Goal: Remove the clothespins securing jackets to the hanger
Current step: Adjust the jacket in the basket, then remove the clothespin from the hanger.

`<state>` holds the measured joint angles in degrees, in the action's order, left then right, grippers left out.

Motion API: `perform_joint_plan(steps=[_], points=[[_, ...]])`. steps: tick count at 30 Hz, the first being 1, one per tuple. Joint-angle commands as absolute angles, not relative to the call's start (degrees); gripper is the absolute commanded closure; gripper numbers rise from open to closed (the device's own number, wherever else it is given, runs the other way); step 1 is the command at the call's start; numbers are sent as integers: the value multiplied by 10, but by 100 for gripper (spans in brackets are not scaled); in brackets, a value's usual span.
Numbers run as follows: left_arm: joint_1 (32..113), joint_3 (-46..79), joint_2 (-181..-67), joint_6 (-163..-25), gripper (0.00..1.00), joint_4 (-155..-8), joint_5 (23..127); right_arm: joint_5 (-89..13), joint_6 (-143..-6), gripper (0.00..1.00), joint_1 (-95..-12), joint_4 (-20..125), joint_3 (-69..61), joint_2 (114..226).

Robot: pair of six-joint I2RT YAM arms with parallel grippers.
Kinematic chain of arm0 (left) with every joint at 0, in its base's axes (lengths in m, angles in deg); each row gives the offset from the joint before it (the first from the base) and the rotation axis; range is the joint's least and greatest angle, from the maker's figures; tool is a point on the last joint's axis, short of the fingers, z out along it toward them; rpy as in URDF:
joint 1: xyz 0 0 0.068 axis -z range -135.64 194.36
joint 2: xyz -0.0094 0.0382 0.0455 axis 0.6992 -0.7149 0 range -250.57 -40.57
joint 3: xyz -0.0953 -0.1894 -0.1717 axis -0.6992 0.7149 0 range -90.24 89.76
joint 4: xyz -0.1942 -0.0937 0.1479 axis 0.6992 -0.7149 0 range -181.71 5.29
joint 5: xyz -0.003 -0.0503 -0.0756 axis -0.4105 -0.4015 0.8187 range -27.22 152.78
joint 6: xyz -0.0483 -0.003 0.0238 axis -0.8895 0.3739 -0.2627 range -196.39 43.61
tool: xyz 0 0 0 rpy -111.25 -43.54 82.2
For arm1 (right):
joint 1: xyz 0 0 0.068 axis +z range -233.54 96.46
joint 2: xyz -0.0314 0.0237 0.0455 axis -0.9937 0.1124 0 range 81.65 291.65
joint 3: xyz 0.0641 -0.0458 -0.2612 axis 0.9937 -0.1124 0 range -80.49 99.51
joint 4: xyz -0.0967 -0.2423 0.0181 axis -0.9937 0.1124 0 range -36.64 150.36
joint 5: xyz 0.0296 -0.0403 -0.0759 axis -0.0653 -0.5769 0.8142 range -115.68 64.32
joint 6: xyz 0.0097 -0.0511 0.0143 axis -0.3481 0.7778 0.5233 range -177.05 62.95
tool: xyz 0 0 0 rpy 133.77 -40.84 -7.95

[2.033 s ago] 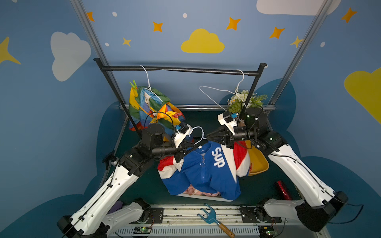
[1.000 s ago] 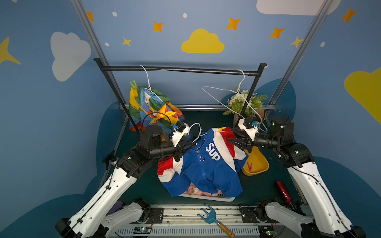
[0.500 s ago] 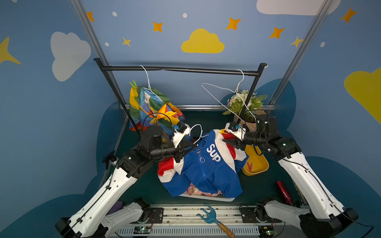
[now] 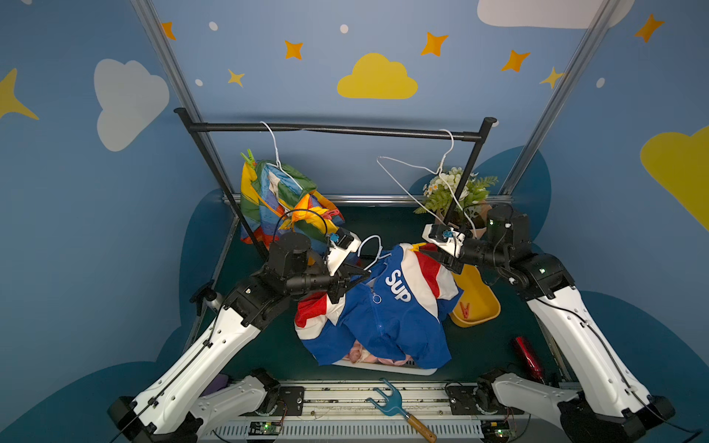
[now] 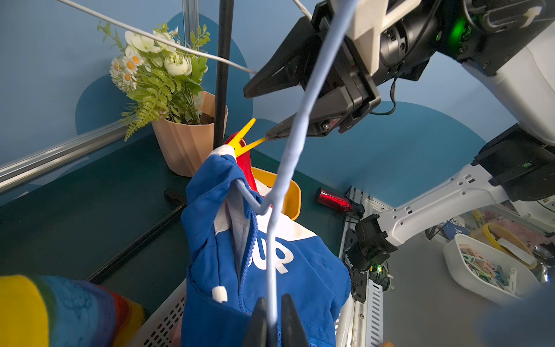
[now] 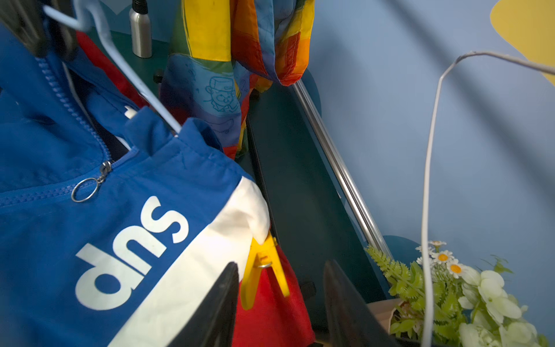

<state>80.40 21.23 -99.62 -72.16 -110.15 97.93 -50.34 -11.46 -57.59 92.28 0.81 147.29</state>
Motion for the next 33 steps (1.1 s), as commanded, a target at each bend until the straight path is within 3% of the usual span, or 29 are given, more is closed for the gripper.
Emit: perform_joint_plan(steps=[1, 16, 19, 33], points=[[807, 202, -989, -715, 89, -1086, 990, -489, -101, 58, -566, 957, 13, 1482], [807, 203, -987, -715, 90, -1084, 993, -416, -74, 57, -533, 997, 27, 1499], [807, 203, -986, -715, 90, -1084, 992, -414, -74, 66, -530, 989, 21, 1498], [807, 205, -988, -716, 90, -1084, 988, -388, -67, 85, -525, 982, 10, 1482]])
